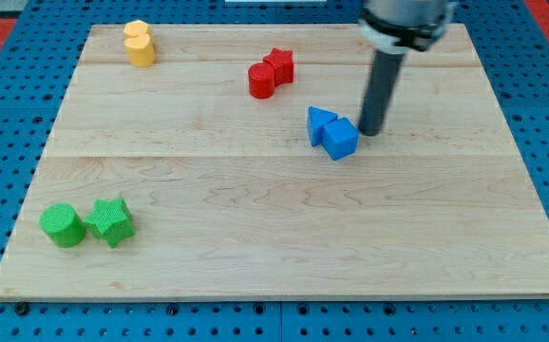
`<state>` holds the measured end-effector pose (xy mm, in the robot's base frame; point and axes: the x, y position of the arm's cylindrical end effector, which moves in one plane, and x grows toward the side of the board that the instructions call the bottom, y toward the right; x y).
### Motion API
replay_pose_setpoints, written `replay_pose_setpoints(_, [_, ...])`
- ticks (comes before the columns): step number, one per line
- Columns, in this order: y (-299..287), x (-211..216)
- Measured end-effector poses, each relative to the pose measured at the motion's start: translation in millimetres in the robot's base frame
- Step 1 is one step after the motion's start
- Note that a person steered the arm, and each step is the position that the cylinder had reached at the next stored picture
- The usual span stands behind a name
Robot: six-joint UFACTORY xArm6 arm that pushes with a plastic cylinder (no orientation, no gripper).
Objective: Slide blue cube to the bottom center
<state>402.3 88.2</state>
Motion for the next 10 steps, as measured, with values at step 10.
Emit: replay_pose_setpoints(10, [-124,167])
